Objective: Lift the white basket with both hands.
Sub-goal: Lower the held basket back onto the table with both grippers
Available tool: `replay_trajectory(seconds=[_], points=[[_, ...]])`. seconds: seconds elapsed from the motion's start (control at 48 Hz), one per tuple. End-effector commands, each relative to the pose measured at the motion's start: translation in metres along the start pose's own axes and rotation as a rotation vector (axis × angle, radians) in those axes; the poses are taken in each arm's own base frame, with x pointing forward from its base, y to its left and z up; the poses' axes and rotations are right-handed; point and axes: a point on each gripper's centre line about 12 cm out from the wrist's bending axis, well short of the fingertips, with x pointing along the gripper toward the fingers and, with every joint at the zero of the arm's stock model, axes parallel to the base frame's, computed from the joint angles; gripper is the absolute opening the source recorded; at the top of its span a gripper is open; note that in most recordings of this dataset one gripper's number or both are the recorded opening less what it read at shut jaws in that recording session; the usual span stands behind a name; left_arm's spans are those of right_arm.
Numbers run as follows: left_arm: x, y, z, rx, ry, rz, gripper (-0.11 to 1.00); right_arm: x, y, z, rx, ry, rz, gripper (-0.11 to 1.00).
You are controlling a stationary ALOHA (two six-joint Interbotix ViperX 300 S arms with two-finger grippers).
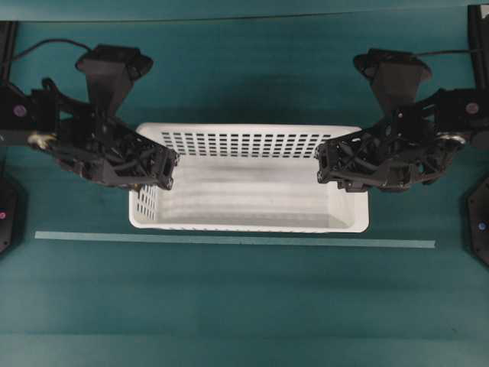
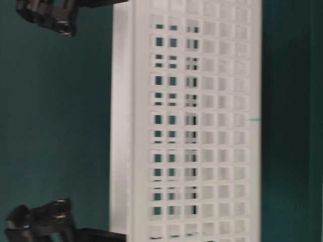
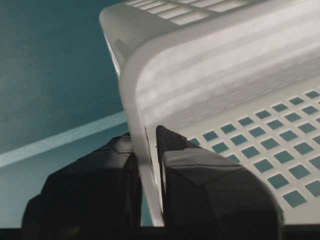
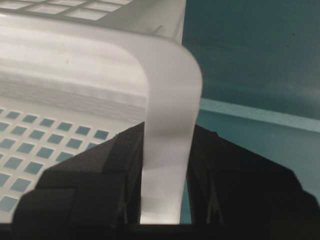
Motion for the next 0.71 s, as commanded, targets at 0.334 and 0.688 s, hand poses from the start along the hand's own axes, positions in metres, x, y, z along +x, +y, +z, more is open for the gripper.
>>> replay_trajectory(seconds=[0.334, 0.688], points=[[0.037, 0.023, -0.019, -0.031, 0.024, 0.043, 0.05, 0.044, -0.008, -0.005, -0.012, 0.005, -0.019, 0.25], [0.051, 0.026, -0.012, -0.051, 0.015, 0.04, 0.05, 0.061, -0.017, -0.006, -0.006, 0.004, -0.027, 0.25]])
